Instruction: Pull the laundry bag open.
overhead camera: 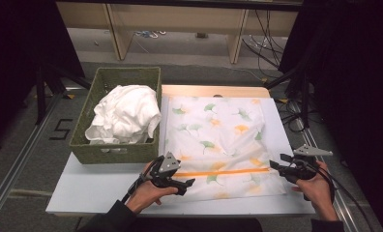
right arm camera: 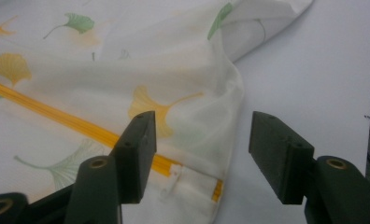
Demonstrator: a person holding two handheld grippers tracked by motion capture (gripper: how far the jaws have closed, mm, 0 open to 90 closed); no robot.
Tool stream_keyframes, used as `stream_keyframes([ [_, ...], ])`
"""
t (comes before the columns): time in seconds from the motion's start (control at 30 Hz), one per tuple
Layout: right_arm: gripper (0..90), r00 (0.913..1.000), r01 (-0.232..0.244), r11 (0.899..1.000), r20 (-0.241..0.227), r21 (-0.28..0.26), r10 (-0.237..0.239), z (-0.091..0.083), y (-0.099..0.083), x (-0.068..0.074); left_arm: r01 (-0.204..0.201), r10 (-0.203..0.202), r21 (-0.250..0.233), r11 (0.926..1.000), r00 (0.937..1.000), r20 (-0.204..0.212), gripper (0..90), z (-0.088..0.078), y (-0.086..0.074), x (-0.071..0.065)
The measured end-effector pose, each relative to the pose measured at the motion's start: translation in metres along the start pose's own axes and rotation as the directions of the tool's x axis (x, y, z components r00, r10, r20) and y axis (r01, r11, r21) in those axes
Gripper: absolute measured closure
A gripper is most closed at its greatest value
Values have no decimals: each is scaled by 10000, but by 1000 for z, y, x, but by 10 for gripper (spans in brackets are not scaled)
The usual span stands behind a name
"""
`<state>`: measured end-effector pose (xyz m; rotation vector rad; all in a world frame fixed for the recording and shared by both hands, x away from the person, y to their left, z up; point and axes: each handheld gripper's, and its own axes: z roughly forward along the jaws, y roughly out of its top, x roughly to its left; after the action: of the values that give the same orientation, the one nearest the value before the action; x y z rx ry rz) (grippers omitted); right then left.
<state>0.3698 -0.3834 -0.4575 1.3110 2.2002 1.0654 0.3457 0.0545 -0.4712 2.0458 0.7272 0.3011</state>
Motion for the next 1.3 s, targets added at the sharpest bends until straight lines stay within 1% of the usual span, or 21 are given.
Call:
stream_keyframes([
  [0.03,450,9999,133,9999,100,-4,-133,0,-2,-1,-236,236,146,9996,9997,-4,192,1,1,-1],
  [0.07,458,9994,-194,9997,-268,124,197,-1,-5,0,-328,326,168,9993,9994,133,193,3,2,-2],
  [0.1,472,9999,109,9999,131,24,-109,-3,-9,-2,-279,277,164,9995,9995,125,197,6,3,-5],
  [0.13,477,9999,-126,9999,89,64,126,-4,-11,0,-381,379,113,9992,9992,161,197,9,4,-5],
  [0.17,487,9997,145,9998,210,134,-148,-6,-12,-2,-338,335,147,9993,9992,203,197,12,5,-7],
  [0.33,522,9997,-197,9994,119,293,194,-5,-18,-6,-626,611,307,9976,9970,471,202,27,11,-12],
  [0.43,548,9988,-474,9978,169,458,466,-2,-20,-6,-556,538,255,9981,9963,676,219,36,14,-17],
  [0.47,554,9997,-122,9989,210,460,112,0,-21,-10,-556,538,255,9981,9963,676,221,36,14,-17],
  [0.5,562,9996,-185,9986,217,503,174,1,-21,-11,-807,781,348,9961,9945,698,222,41,18,-20],
  [0.6,589,9983,-589,9964,-4,605,590,6,-22,-11,-924,882,451,9947,9922,884,233,49,22,-24],
  [0.67,597,9996,-270,9972,130,697,262,7,-20,-13,-905,857,453,9949,9914,992,237,52,23,-27],
  [0.73,602,9996,-255,9977,-82,631,260,10,-20,-13,-968,917,376,9946,9886,1196,240,60,26,-33],
  [0.77,605,9998,-163,9974,105,698,156,10,-19,-13,-968,917,376,9946,9886,1196,242,60,26,-33],
  [0.8,606,9987,-501,9965,22,665,500,11,-20,-10,-1064,1008,371,9936,9866,1284,244,64,29,-35],
  [0.83,608,9987,-407,9965,-271,733,427,13,-19,-11,-1126,1063,420,9927,9857,1306,244,65,29,-36],
  [0.87,613,9996,-192,9971,-215,736,208,13,-19,-11,-1189,1109,518,9916,9843,1375,245,67,31,-36],
  [1.0,615,9994,-157,9959,-286,896,184,15,-18,-6,-1130,1056,445,9926,9839,1442,244,71,32,-39],
  [1.13,659,9994,-338,9947,-75,968,347,14,-18,-4,-1177,1104,465,9920,9845,1360,244,73,34,-39],
  [1.2,718,9959,-901,9921,-38,869,908,14,-20,-4,-1004,943,388,9942,9860,1373,244,74,34,-39],
  [1.23,737,9981,-621,9952,15,755,622,14,-20,-7,-1069,995,464,9932,9850,1407,244,74,35,-39],
  [1.3,799,9929,-1132,9904,-270,798,1157,14,-21,-4,-1303,1216,505,9902,9814,1483,245,75,37,-39],
])
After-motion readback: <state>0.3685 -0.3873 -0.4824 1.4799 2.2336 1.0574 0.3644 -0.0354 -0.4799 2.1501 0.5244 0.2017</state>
